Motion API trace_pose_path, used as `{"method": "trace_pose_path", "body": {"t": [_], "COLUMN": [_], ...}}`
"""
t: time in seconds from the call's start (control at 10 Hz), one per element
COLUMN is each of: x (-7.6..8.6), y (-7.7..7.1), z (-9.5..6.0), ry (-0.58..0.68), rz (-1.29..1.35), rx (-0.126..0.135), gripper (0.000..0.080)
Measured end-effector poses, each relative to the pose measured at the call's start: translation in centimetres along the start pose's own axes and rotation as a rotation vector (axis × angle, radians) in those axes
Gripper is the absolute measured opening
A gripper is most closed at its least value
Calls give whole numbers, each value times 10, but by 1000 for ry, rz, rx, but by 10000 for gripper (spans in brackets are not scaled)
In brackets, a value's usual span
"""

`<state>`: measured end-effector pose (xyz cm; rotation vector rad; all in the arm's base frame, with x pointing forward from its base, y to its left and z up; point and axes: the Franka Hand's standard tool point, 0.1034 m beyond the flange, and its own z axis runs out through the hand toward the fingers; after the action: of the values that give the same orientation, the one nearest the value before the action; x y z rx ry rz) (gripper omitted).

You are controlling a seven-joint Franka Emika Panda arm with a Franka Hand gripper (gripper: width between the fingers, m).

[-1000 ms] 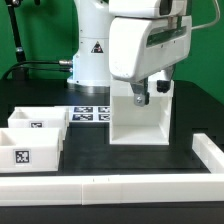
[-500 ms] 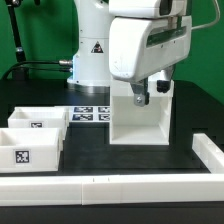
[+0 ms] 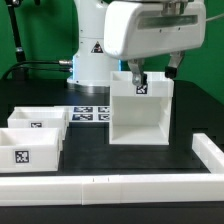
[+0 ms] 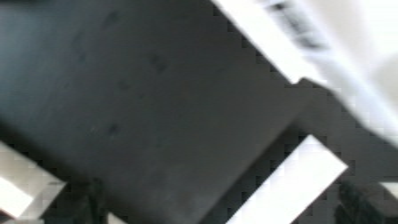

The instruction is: Assemble drawer

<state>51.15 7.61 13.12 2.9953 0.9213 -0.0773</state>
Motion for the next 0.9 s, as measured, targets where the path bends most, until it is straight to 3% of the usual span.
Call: {"method": "trace_pose_path", "body": {"t": [0.2,0.6,0.7,0.9], "x": [-5,-6,-11,-36], "y": [-18,-18,-23,-51], "z": [0,1,0,6], "ry": [-12,-14,3,-18], "rz": [94,91,199,406], "rx": [3,4,-5,-10], "gripper": [650,650,650,650]}}
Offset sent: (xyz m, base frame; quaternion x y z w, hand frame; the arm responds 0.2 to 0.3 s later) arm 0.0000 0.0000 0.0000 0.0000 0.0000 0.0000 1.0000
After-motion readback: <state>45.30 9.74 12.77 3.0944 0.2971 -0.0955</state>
